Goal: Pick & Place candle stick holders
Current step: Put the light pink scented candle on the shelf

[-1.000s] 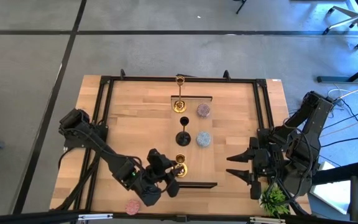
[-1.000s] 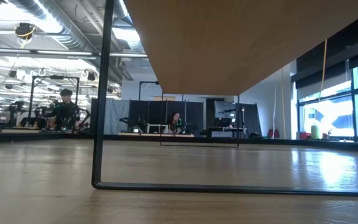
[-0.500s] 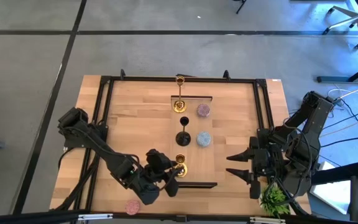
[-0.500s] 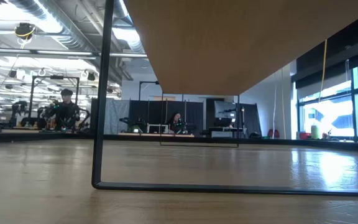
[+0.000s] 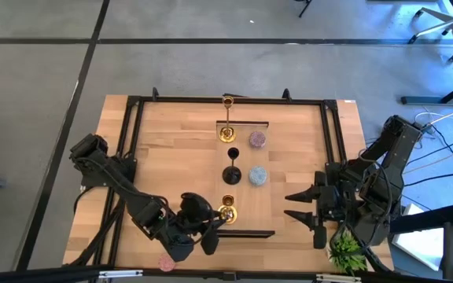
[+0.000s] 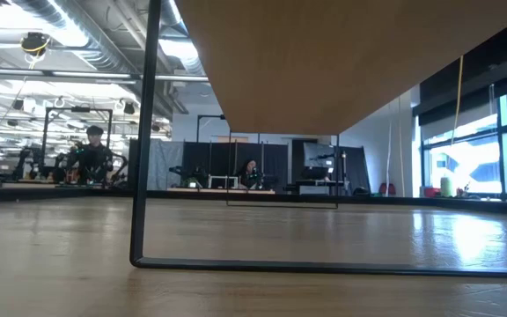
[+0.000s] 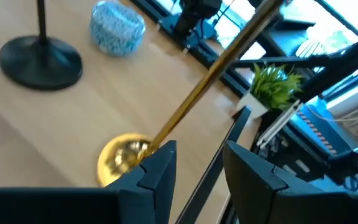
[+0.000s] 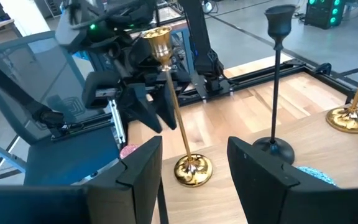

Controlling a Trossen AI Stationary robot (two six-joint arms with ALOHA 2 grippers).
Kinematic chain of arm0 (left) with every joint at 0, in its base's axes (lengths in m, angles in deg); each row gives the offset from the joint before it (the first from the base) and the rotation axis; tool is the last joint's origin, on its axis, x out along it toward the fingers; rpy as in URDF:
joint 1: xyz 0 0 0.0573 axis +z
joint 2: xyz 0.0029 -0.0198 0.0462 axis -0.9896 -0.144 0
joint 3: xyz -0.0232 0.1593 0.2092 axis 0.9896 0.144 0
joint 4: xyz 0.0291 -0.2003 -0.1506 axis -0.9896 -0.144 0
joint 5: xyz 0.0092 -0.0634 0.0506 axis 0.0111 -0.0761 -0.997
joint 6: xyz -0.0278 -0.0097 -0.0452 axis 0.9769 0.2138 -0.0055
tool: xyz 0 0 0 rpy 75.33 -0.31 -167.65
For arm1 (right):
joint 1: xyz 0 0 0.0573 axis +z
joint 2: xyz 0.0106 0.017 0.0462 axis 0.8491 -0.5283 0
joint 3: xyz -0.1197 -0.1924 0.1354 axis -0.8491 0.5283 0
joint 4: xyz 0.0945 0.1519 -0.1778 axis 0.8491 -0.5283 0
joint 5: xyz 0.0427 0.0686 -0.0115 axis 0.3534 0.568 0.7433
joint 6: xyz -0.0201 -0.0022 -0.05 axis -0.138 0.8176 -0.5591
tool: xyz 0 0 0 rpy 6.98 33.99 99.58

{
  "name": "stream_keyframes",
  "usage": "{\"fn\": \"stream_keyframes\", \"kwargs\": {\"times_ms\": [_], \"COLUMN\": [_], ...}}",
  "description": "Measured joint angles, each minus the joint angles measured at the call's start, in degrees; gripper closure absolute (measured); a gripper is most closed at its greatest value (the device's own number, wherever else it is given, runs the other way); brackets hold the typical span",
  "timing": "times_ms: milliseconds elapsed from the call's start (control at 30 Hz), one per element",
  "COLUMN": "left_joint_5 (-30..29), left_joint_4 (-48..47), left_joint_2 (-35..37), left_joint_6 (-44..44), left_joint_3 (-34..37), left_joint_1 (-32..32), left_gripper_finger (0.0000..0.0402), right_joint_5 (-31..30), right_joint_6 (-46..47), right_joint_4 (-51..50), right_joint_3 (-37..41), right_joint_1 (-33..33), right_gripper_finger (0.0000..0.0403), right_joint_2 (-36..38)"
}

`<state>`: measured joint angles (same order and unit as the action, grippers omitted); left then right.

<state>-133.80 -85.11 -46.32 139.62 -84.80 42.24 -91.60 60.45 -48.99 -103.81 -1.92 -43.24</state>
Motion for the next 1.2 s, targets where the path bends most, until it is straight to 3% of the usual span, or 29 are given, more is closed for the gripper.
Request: {"fn": "stream_keyframes", "kwargs": {"times_ms": [233,400,533,667,900,1067,1200], "left_joint_5": [0.16,2.19,7.95,19.92,38.15,40.85,42.25], "left_joint_4": [-6.94,-16.77,-25.94,-34.45,-35.03,-34.57,-33.91], "left_joint_2": [0.74,3.77,6.1,7.22,5.54,2.21,-1.05], "left_joint_6": [4.93,8.26,13.15,15.34,2.98,-5.7,-7.07], "left_joint_3": [0.0,0.0,0.0,0.02,0.06,0.07,0.07], "left_joint_1": [-2.46,-4.8,-6.03,-6.77,-10.31,-13.91,-16.6], "left_gripper_finger": [0.0274,0.0274,0.0274,0.0274,0.0274,0.0274,0.027], "right_joint_5": [0.01,-0.01,-0.67,-1.06,-1.06,-1.04,0.33], "right_joint_6": [2.01,2.67,1.16,-0.91,0.05,2.51,4.23], "right_joint_4": [-0.44,-0.84,-0.83,-0.79,-0.54,-0.23,-0.15], "right_joint_3": [0.0,0.0,0.0,0.0,0.0,0.0,0.0], "right_joint_1": [-1.74,-3.87,-6.35,-9.31,-13.01,-15.11,-16.96], "right_gripper_finger": [0.0217,0.0216,0.0216,0.0216,0.0216,0.0216,0.0216], "right_joint_2": [0.0,0.0,-0.02,-0.09,-1.0,-3.33,-5.64]}}
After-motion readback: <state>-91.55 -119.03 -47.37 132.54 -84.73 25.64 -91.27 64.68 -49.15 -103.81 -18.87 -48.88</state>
